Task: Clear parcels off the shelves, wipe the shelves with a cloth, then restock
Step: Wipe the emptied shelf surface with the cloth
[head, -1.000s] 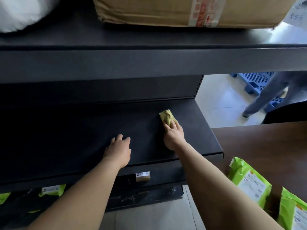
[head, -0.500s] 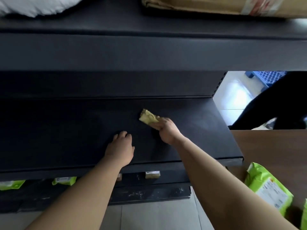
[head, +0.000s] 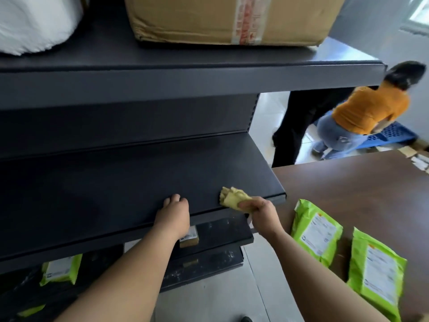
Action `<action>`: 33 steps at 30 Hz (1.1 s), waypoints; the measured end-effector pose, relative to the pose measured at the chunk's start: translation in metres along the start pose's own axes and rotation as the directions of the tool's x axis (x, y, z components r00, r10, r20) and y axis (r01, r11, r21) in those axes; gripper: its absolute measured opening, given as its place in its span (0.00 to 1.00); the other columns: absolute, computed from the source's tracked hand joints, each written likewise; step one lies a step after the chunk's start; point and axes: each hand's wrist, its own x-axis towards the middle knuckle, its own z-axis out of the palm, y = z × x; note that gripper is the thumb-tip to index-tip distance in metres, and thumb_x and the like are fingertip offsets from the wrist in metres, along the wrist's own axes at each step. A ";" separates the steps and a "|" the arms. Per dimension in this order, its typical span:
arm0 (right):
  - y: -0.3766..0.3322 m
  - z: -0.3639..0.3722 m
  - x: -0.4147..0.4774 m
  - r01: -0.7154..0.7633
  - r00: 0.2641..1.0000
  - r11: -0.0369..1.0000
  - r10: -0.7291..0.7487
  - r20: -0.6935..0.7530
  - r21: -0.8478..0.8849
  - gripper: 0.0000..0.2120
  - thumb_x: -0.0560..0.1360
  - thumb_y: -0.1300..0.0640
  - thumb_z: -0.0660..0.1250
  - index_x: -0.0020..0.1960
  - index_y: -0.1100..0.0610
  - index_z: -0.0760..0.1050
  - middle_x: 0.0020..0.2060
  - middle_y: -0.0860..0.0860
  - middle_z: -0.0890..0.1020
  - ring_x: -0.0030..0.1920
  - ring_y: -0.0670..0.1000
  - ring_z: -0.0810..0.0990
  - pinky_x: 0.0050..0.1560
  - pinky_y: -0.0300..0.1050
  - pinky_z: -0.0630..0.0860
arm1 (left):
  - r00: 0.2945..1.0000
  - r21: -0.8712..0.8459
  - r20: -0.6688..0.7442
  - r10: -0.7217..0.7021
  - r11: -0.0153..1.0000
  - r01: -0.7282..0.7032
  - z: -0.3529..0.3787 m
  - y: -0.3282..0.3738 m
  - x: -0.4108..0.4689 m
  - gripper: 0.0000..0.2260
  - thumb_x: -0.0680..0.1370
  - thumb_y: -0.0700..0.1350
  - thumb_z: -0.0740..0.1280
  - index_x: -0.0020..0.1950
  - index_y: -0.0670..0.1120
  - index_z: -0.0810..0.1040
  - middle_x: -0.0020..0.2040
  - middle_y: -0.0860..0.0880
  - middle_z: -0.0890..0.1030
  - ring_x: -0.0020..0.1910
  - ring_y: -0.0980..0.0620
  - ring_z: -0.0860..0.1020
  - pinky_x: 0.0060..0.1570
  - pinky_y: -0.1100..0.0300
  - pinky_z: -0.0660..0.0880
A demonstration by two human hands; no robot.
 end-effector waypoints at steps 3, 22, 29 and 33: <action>-0.002 -0.022 0.011 -0.081 0.985 0.994 0.092 -0.148 0.079 0.28 0.64 0.76 0.57 0.55 0.55 0.81 0.54 0.53 0.78 0.57 0.53 0.76 0.54 0.35 0.66 | 0.999 0.019 0.003 0.044 0.999 -0.044 0.005 0.019 0.002 0.11 0.79 0.39 0.60 0.62 0.44 0.70 0.69 0.48 0.64 0.65 0.46 0.64 0.59 0.54 0.72; -0.103 0.120 0.106 0.286 0.915 0.872 -0.124 0.384 -0.398 0.35 0.72 0.63 0.61 0.76 0.45 0.57 0.76 0.44 0.58 0.74 0.53 0.54 0.73 0.47 0.49 | 0.985 -0.008 -0.125 -0.121 0.993 0.121 -0.005 -0.073 -0.004 0.18 0.81 0.47 0.59 0.70 0.43 0.67 0.73 0.50 0.61 0.69 0.48 0.63 0.62 0.54 0.71; -0.080 0.100 0.056 0.458 0.826 0.887 -0.400 0.397 -0.061 0.25 0.66 0.75 0.57 0.51 0.57 0.85 0.55 0.53 0.82 0.59 0.55 0.78 0.64 0.46 0.70 | 0.984 -0.005 -0.072 -0.162 0.987 0.162 -0.004 -0.077 -0.005 0.15 0.81 0.43 0.59 0.67 0.42 0.68 0.73 0.48 0.60 0.69 0.46 0.63 0.63 0.53 0.70; -0.044 0.053 0.026 0.388 0.858 0.921 -0.354 0.372 -0.020 0.22 0.63 0.79 0.61 0.44 0.60 0.86 0.48 0.55 0.84 0.51 0.54 0.82 0.57 0.44 0.76 | 0.985 0.005 -0.024 -0.171 0.985 0.171 -0.005 -0.064 -0.006 0.08 0.79 0.38 0.60 0.59 0.43 0.70 0.71 0.48 0.62 0.66 0.45 0.64 0.59 0.55 0.71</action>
